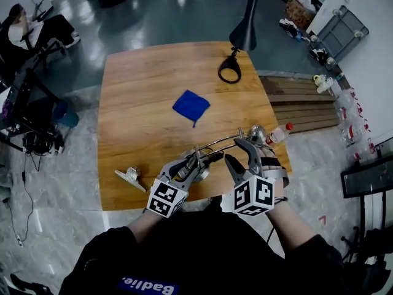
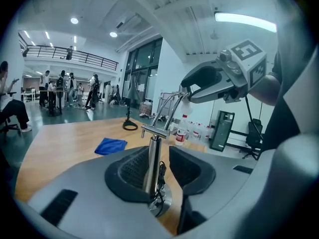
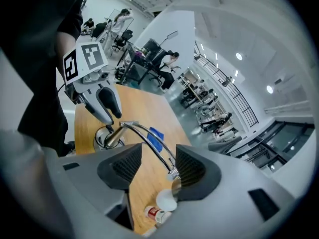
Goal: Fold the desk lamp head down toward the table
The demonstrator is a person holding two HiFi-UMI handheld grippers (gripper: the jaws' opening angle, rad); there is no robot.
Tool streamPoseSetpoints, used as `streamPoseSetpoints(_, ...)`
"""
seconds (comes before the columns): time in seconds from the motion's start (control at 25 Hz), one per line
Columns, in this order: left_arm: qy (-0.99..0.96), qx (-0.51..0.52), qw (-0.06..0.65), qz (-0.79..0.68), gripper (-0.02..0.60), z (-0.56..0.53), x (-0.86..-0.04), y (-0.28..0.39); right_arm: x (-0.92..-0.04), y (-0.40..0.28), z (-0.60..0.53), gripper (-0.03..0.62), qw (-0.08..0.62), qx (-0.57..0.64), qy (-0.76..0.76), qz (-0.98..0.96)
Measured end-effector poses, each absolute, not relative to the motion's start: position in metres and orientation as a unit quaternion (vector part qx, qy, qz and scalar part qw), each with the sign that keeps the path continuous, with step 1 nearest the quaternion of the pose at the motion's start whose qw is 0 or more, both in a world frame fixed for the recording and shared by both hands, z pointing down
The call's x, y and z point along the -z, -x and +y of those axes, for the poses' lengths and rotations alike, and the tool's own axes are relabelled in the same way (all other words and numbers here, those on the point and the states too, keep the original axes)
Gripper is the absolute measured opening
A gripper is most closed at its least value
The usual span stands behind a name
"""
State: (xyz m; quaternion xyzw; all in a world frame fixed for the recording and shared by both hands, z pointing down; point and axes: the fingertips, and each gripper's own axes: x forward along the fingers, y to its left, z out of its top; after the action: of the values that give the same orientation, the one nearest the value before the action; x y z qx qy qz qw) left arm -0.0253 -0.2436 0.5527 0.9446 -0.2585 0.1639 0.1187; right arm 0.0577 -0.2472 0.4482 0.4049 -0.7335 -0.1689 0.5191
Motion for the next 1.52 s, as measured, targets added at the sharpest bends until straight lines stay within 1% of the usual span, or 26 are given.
streamPoseSetpoints(0.32, -0.946, -0.177, 0.095, -0.256, 0.141, -0.258, -0.578, 0.010, -0.450, -0.064, -0.255, 0.202, 0.564, 0.201, -0.385, -0.703)
streamPoseSetpoints(0.56, -0.948, -0.185, 0.083, -0.247, 0.143, -0.263, -0.582, 0.000, -0.456, -0.059, -0.262, 0.202, 0.587, 0.226, -0.363, -0.687)
streamPoseSetpoints(0.8, -0.951, -0.174, 0.069, -0.247, 0.143, -0.266, -0.579, -0.009, -0.475, -0.071, -0.269, 0.201, 0.630, 0.248, -0.345, -0.650)
streamPoseSetpoints(0.88, -0.949, -0.176, 0.066, -0.253, 0.141, -0.267, -0.580, -0.008, -0.476, -0.073, -0.272, 0.196, 0.629, 0.261, -0.351, -0.643)
streamPoseSetpoints(0.96, -0.946, -0.182, 0.070, -0.258, 0.131, -0.267, -0.586, -0.005, -0.473, -0.073, -0.273, 0.146, 0.622, 0.273, -0.357, -0.641)
streamPoseSetpoints(1.0, -0.946, -0.182, 0.070, -0.259, 0.123, -0.267, -0.587, -0.005, -0.473, -0.072, -0.273, 0.144, 0.620, 0.276, -0.359, -0.641)
streamPoseSetpoints(1.32, -0.946, -0.183, 0.065, -0.260, 0.120, -0.266, -0.585, -0.010, -0.477, -0.079, -0.271, 0.133, 0.607, 0.280, -0.364, -0.649)
streamPoseSetpoints(1.52, -0.945, -0.184, 0.066, -0.262, 0.120, -0.266, -0.582, -0.008, -0.505, -0.092, -0.270, 0.127, 0.607, 0.215, -0.363, -0.674)
